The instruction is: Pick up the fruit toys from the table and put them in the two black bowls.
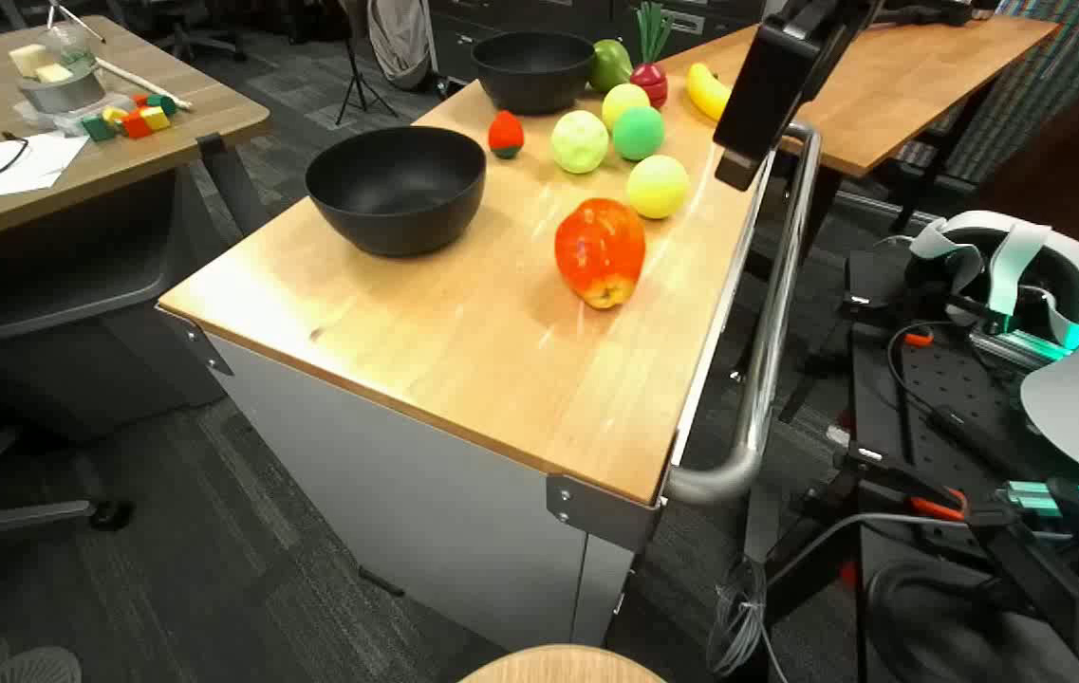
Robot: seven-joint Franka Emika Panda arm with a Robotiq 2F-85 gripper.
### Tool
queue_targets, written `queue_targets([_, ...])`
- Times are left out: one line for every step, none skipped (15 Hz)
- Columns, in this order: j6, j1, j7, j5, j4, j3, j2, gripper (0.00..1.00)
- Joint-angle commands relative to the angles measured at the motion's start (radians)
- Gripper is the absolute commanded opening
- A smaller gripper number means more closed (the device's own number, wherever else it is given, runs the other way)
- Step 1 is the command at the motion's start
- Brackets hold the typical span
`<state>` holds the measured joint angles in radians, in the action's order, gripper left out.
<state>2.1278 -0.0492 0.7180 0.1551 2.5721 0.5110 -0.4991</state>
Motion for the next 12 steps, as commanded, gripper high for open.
queue_targets([-0.006,0.052,0.025,0.032,-0.004,-0.05,0.014,1.0])
queue_targets([-0.006,0.052,0.025,0.032,-0.007,-0.049,0.012,1.0])
queue_targets([-0.006,0.052,0.025,0.032,-0.009,-0.049,0.011,1.0])
queue_targets([-0.006,0.052,0.025,0.032,-0.01,-0.049,0.01,1.0])
queue_targets([-0.006,0.052,0.025,0.032,-0.01,-0.049,0.01,1.0])
queue_targets([-0.006,0.052,0.025,0.032,-0.01,-0.049,0.01,1.0])
queue_targets([-0.006,0.052,0.025,0.032,-0.01,-0.049,0.01,1.0])
queue_targets([-0.006,0.052,0.025,0.032,-0.01,-0.049,0.01,1.0])
queue_targets([-0.006,0.052,0.025,0.032,-0.01,-0.049,0.01,1.0])
queue_targets([0.044,0.054,0.049,0.045,0.008,-0.04,0.01,1.0])
queue_targets([0.118,0.052,0.086,0.058,0.028,-0.037,0.015,1.0])
queue_targets([0.214,0.038,0.137,0.096,0.049,-0.029,0.022,1.0])
